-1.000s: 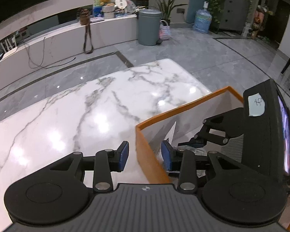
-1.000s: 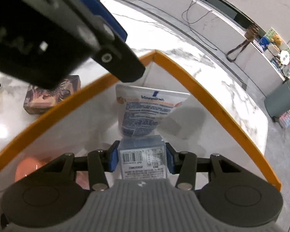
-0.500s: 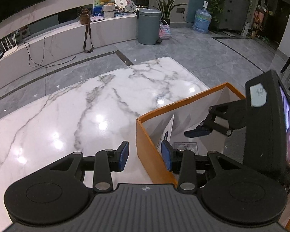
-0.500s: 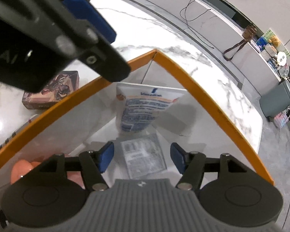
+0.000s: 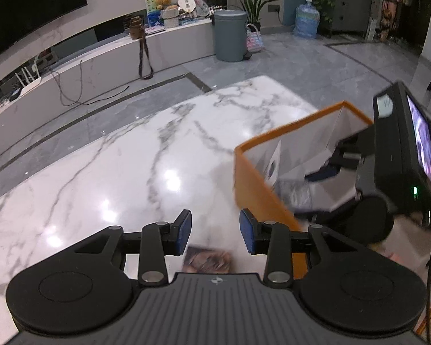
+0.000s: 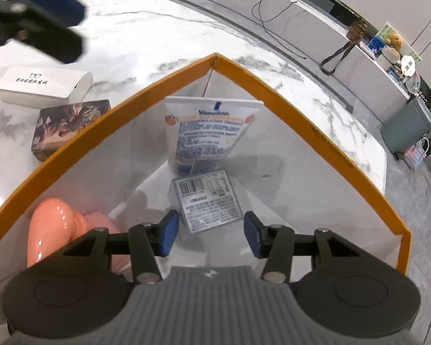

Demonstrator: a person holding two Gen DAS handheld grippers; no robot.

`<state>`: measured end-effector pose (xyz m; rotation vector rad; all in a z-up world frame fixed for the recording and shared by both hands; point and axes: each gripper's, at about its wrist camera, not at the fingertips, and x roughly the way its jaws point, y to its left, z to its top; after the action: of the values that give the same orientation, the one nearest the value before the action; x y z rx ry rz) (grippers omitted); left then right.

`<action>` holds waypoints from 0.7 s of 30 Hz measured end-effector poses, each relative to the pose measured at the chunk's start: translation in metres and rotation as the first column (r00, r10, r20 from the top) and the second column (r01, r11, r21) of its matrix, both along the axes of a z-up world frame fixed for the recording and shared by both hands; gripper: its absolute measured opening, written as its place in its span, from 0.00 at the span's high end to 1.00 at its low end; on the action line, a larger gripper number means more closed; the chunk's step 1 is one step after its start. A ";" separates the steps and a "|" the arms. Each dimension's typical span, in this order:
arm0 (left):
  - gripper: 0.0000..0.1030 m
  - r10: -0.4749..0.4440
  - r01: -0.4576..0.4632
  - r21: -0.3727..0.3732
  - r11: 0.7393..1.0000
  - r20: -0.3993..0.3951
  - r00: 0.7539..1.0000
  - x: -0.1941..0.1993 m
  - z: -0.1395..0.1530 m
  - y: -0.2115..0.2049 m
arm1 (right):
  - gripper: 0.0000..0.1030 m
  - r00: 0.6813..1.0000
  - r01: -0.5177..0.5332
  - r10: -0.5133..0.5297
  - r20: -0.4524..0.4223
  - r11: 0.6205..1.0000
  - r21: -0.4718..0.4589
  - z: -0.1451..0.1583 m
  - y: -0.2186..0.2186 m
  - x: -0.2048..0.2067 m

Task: Organize rigid objects
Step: 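Move both tools back over the table toward the tape measure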

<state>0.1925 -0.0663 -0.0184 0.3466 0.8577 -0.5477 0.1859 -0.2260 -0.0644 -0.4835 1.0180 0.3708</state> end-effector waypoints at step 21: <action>0.57 0.061 -0.060 0.036 0.998 -0.016 0.998 -0.038 -0.004 0.065 | 0.53 0.984 -0.020 0.038 0.176 0.994 -0.106 0.069 0.033 -0.052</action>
<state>0.1547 -0.0010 -0.0224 0.3476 0.8926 -0.4807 0.1341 -0.1926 0.0046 -0.6145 0.8599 0.2959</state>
